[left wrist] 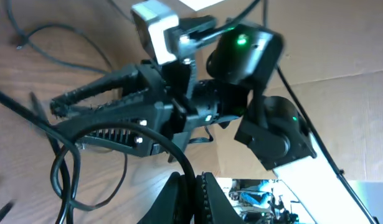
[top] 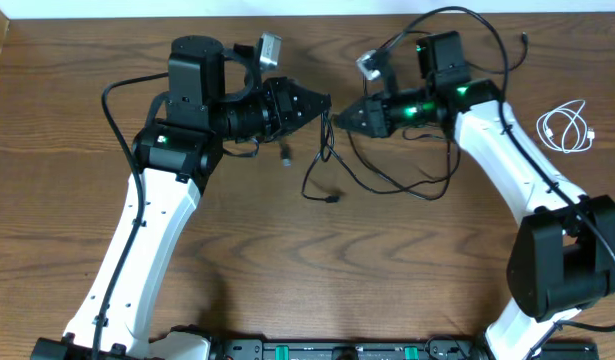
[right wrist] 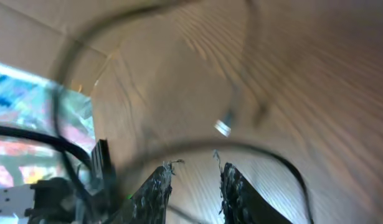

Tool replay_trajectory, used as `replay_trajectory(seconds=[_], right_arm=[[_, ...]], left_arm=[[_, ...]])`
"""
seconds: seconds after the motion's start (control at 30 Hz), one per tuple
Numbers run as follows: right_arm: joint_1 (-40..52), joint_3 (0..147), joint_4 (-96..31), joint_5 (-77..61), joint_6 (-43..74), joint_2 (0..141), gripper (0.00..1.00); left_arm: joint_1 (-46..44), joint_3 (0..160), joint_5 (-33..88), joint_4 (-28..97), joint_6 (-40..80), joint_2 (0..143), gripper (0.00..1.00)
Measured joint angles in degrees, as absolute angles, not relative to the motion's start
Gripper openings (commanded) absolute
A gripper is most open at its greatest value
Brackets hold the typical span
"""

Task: Untangle cables

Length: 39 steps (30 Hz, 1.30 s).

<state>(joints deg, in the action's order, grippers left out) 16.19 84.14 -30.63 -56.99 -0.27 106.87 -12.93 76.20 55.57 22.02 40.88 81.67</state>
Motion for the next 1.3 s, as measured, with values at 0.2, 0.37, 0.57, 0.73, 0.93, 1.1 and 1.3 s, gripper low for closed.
replay_trajectory(seconds=[0.2,0.37,0.57,0.73,0.93,1.1,1.3], right_arm=[[17.76,84.14,-29.04,-58.81,-0.49,106.89,0.26],[17.76,84.14,-30.09,-60.01,-1.04,106.87,0.29],[17.76,84.14,-32.8,-62.85,-5.69,106.87,0.29],[17.76,84.14,-32.82,-63.64,-7.33,106.87,0.29],[17.76,84.14,-32.82,-63.88,-8.27,106.89,0.29],[18.06,84.14,-32.75,-63.42,-8.69,106.89,0.24],[19.22,84.14,-32.75,-61.84,-8.69,106.89,0.28]], left_arm=[[-12.93,76.2,53.95,26.02,40.91,81.67,0.07],[-12.93,76.2,52.4,26.41,40.91,81.67,0.07],[-12.93,76.2,50.48,26.48,42.48,81.67,0.07],[-12.93,76.2,49.78,26.48,43.72,81.67,0.07],[-12.93,76.2,49.56,26.5,46.81,81.67,0.07],[-12.93,76.2,49.58,26.5,49.78,81.67,0.07],[-12.93,76.2,49.58,26.55,51.72,81.67,0.07]])
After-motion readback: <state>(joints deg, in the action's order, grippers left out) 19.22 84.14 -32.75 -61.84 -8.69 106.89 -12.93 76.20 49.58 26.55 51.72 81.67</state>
